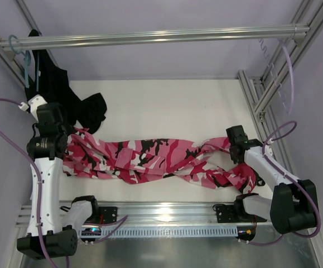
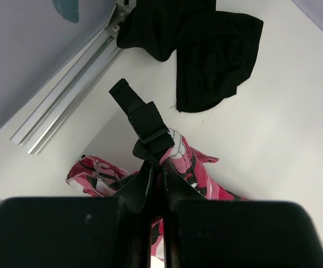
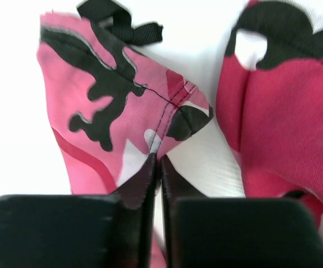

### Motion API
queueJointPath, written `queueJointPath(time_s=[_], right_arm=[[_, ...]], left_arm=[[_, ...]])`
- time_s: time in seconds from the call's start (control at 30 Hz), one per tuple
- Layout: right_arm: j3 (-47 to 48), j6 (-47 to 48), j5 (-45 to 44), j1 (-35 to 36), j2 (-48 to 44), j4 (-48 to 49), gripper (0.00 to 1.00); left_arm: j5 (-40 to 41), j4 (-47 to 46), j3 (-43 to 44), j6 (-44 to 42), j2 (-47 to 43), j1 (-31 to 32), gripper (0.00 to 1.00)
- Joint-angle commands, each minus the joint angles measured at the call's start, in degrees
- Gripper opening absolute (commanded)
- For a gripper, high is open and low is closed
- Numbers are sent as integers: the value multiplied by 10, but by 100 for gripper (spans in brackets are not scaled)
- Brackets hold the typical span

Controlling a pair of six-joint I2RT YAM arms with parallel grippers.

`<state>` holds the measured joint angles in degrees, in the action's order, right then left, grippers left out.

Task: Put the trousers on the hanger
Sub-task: Fold the trousers

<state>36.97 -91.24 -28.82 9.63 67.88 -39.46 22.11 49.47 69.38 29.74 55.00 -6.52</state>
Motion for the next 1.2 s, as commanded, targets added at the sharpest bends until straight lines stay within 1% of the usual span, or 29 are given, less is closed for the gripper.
queueJointPath(time_s=[0.0,0.1,0.17,0.2,0.23,0.27,0.3,0.33,0.37,0.4,0.47,0.53,0.6,0.63,0.67,0.73,0.77,0.8,0.87,0.9,0.93,0.97,1.03,1.07,1.1,1.13,1.17], right_arm=[[30,22,-117,0,-6,17,4],[38,42,-129,-2,-4,20,4],[61,51,-132,-3,-13,-3,4],[76,69,-142,-2,-17,-50,4],[94,91,-149,-2,-23,-74,4],[142,100,-156,-3,-23,-111,4],[169,104,-167,-3,-21,-205,4],[191,116,-172,-3,-21,-240,4],[226,133,-175,-3,-22,-268,4],[240,154,-177,-2,-24,-305,4],[266,227,-173,-2,-35,-333,4],[282,235,-193,-2,-46,-373,4],[301,288,-203,-3,-65,-354,4],[310,346,-207,-4,-66,-339,4],[337,357,-210,-8,-64,-331,4],[358,396,-212,-13,-35,-284,4],[369,434,-208,-15,-19,-262,4],[374,446,-206,-30,28,-229,4],[383,476,-180,-50,86,-188,4],[387,481,-175,-69,142,-179,4],[390,484,-172,-76,170,-172,4],[390,494,-162,-82,192,-144,4],[377,535,-122,-88,229,-102,4],[373,548,-106,-89,234,-68,7],[374,561,-80,-89,241,-65,12],[376,562,-72,-89,245,-69,26],[377,561,-63,-89,239,-77,32]], left_arm=[[4,-46,0,17,-9,-4,0],[0,-48,-2,21,-9,-5,0],[5,-48,3,16,-3,-4,0],[10,-42,7,14,0,-4,0],[15,-40,10,9,1,-4,0],[28,-39,13,8,0,-4,0],[31,-44,13,8,-1,-4,0],[33,-46,13,8,-2,-4,0],[34,-50,12,8,-2,-5,0],[35,-48,12,8,-2,-5,0],[36,-44,13,8,0,-4,0],[36,-46,12,8,-3,-4,0],[33,-46,11,8,-9,-4,0],[34,-44,12,8,-10,-4,0],[36,-42,14,5,-12,-4,0],[46,-37,16,1,-17,-4,0],[49,-34,18,0,-17,-3,0],[52,-32,19,-5,-19,-4,0],[66,-26,22,-6,-22,-4,0],[68,-25,22,-8,-24,-4,0],[70,-25,23,-8,-25,-4,0],[71,-22,24,-8,-27,-4,0],[73,-18,30,-6,-25,-5,0],[73,-17,32,-6,-24,-4,0],[73,-15,36,-6,-24,-4,0],[72,-14,37,-6,-24,-5,0],[72,-12,42,-6,-23,-4,0]])
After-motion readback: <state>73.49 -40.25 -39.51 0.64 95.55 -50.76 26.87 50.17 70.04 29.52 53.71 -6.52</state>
